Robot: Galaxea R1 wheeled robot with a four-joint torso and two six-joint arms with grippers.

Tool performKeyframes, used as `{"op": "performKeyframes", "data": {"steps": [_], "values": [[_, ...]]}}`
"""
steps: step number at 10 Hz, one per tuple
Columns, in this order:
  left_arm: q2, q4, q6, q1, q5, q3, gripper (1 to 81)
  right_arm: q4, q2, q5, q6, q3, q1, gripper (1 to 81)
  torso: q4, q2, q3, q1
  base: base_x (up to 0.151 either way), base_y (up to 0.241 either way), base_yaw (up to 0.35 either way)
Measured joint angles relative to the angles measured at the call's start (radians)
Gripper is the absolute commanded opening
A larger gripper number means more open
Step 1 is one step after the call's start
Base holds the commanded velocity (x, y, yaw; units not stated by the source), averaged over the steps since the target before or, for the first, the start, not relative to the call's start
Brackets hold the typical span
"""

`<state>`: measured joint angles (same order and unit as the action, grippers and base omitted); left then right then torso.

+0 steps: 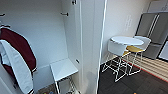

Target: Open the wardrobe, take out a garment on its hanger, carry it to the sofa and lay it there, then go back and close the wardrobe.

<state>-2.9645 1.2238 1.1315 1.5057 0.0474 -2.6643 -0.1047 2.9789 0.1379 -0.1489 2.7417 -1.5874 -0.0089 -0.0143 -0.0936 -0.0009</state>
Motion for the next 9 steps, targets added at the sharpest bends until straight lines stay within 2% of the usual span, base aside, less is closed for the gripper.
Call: {"op": "performKeyframes", "data": {"steps": [9], "values": [[-0.005, 0.001, 0.000, 0.000, -0.002, 0.000, 81.1, 0.001, 0.002, -0.001, 0.000, 0.000, 0.000, 81.1, 0.000, 0.000, 0.000, 0.000, 0.000, 0.000, 0.237]]}}
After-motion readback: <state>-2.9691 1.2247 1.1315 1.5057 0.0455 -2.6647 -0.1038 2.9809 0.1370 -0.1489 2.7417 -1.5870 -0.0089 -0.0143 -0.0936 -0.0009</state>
